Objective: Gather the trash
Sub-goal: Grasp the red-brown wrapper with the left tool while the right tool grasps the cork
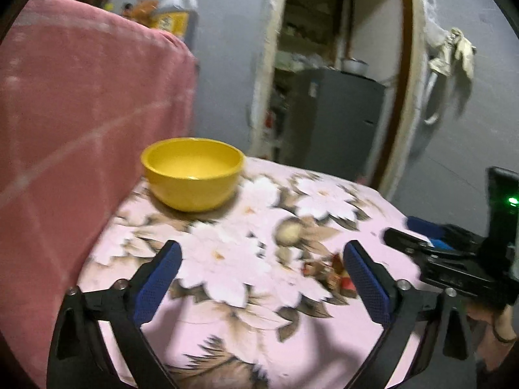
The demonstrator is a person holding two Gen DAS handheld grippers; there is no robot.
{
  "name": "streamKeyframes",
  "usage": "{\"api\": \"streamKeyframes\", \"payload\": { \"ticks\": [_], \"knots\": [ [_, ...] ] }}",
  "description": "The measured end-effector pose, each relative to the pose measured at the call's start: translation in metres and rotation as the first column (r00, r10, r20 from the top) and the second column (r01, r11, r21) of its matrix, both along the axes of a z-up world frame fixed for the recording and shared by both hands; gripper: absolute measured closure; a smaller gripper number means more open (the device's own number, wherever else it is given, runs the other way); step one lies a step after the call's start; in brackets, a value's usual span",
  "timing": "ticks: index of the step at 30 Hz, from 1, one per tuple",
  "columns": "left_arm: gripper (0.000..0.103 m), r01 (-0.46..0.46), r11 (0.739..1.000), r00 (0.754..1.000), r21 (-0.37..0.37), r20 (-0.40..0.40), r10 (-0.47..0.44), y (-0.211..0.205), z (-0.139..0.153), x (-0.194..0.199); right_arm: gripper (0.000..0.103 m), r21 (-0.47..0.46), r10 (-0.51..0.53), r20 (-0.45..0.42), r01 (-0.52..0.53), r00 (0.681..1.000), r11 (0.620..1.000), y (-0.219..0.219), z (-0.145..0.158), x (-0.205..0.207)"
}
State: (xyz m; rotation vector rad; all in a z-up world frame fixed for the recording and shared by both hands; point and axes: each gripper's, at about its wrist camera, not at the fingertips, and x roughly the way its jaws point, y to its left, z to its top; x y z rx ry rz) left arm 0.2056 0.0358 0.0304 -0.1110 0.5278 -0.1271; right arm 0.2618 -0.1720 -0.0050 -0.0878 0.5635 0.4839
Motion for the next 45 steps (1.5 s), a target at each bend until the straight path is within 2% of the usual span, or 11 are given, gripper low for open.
{"api": "streamKeyframes", "payload": {
  "ticks": [2,6,9,16,20,21,24,29,37,41,45],
  "knots": [
    [0.020,0.041,0.999,0.999,0.003,-0.025,-0.041,-0.006,-0.001,0.003,0.050,0.008,0.027,-0.039,-0.027,0.999,1.000,0.001,-0.004,0.005],
    [0.039,0.121,0.993,0.987,-0.010,-0.101,-0.122,-0.020,-0.008,0.013,0.051,0.016,0.034,-0.071,-0.033,0.997,0.999,0.000,-0.007,0.008],
    [0.049,0.156,0.987,0.974,-0.042,-0.161,-0.161,-0.027,-0.014,0.023,0.051,0.017,0.035,-0.086,-0.034,0.996,0.999,0.000,-0.008,0.009],
    [0.067,0.174,0.976,0.941,-0.133,-0.268,-0.205,-0.035,-0.025,0.042,0.052,0.005,0.069,-0.123,-0.069,0.990,0.998,0.006,-0.012,0.013],
    [0.085,0.168,0.964,0.925,-0.205,-0.304,-0.226,-0.032,-0.029,0.050,0.053,-0.001,0.099,-0.157,-0.101,0.983,0.995,0.010,-0.016,0.015],
    [0.093,0.166,0.964,0.924,-0.207,-0.308,-0.225,-0.032,-0.029,0.052,0.057,-0.002,0.105,-0.169,-0.107,0.980,0.994,0.011,-0.017,0.016],
    [0.101,0.163,0.963,0.920,-0.214,-0.320,-0.227,-0.031,-0.030,0.052,0.062,-0.005,0.124,-0.201,-0.127,0.972,0.992,0.014,-0.021,0.019],
    [0.102,0.150,0.959,0.917,-0.241,-0.329,-0.226,-0.026,-0.033,0.053,0.062,-0.023,0.148,-0.222,-0.157,0.964,0.987,0.020,-0.024,0.018],
    [0.103,0.122,0.966,0.928,-0.230,-0.320,-0.193,-0.018,-0.031,0.048,0.064,-0.069,0.194,-0.270,-0.220,0.943,0.973,0.033,-0.031,0.021],
    [0.103,0.113,0.970,0.928,-0.215,-0.327,-0.181,-0.018,-0.032,0.048,0.085,-0.091,0.206,-0.271,-0.238,0.940,0.967,0.038,-0.033,0.019],
    [0.103,0.107,0.974,0.934,-0.198,-0.317,-0.167,-0.017,-0.029,0.043,0.089,-0.113,0.201,-0.250,-0.235,0.947,0.965,0.039,-0.032,0.015]
  ]
}}
